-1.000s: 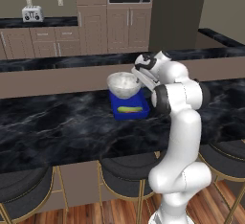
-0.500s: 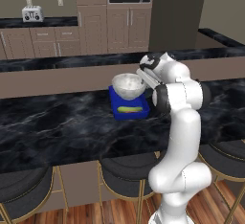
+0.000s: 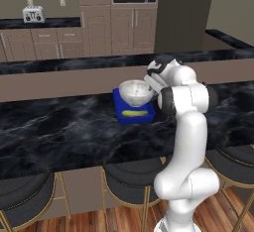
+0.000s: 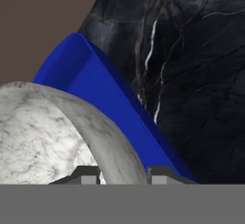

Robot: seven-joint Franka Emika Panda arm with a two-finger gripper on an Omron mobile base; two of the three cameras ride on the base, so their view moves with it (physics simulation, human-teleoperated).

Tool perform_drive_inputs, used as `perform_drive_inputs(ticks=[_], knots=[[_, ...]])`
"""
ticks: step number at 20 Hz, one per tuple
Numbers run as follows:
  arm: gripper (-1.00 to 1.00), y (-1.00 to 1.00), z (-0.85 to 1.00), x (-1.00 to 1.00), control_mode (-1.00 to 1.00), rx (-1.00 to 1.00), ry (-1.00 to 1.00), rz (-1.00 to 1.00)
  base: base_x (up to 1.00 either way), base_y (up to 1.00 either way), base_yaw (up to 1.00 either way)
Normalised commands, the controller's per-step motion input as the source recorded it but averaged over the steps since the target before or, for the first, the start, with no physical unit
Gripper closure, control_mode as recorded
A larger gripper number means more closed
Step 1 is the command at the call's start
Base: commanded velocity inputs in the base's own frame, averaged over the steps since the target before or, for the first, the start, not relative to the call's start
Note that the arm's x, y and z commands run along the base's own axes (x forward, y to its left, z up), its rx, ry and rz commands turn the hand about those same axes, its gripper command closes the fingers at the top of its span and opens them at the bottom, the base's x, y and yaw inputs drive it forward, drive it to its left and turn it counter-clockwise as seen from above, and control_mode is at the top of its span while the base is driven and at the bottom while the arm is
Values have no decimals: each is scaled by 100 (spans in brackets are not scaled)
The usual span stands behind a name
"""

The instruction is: Place the two vegetables and bowl onto the tray for setting up a vegetable dip station.

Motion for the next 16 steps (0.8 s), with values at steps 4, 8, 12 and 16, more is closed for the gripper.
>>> perform_drive_inputs(ticks=[4,8,12,16], knots=[[100,0,-15,3,-100,0,0,0,0,0,0],[100,0,-7,7,-100,0,0,0,0,0,0],[100,0,-5,13,-100,0,0,0,0,0,0],[100,0,-6,14,-100,0,0,0,0,0,0]])
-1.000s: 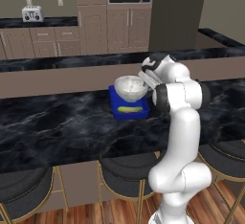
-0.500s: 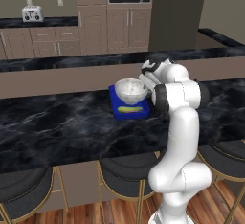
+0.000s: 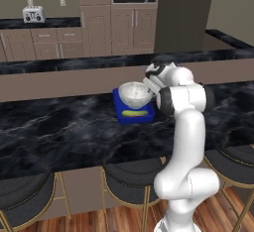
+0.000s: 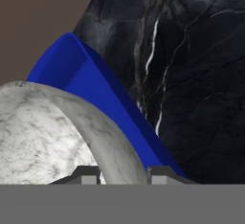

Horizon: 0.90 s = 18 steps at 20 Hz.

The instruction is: Place the two vegetables and bowl onto the tray for setting up a vegetable dip station.

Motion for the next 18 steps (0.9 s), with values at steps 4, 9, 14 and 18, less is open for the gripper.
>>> perform_drive_inputs(ticks=[4,9,14,18], knots=[[100,0,-14,16,-100,0,0,0,0,0,0],[100,0,-14,18,-100,0,0,0,0,0,0],[100,0,-11,19,-100,0,0,0,0,0,0],[100,0,-11,18,-100,0,0,0,0,0,0]])
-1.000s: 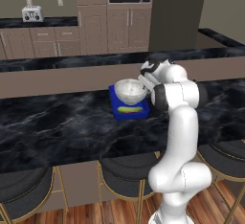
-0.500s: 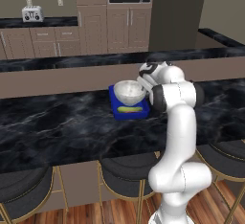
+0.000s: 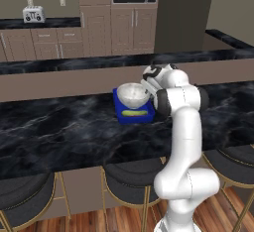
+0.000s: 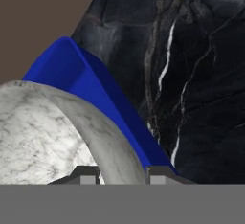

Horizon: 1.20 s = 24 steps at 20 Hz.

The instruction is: Place the two vegetables and bowl onto the tray for setting up a vegetable dip station.

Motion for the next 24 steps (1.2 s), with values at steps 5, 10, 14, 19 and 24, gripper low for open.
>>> perform_drive_inputs(ticks=[5,10,14,19,24], knots=[[100,0,-5,3,-100,0,1,0,0,0,0],[100,0,-15,0,-100,0,1,0,0,0,0],[100,0,-15,0,-100,0,0,0,0,0,0],[-100,1,-1,0,-100,0,0,0,0,0,0],[-100,0,0,0,-100,0,0,0,0,0,0]])
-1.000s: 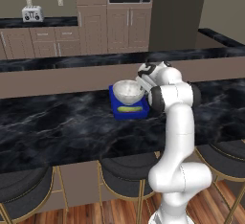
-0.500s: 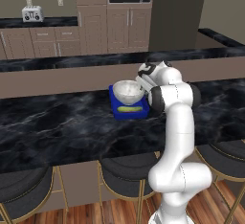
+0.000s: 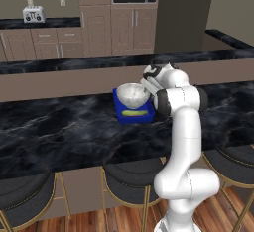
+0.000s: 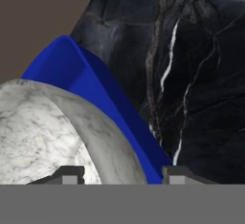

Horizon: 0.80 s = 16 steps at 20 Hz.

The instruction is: Place the two vegetables and bowl onto the tray for setting up a vegetable dip station.

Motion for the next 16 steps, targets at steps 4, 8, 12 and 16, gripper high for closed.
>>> perform_drive_inputs(ticks=[4,8,12,16], knots=[[-100,0,0,0,-100,0,0,0,0,0,0],[-100,0,15,0,-100,0,0,0,0,0,0],[-100,-1,39,-1,-100,0,0,0,0,0,0],[-100,-1,41,-16,-100,0,0,0,0,0,0]])
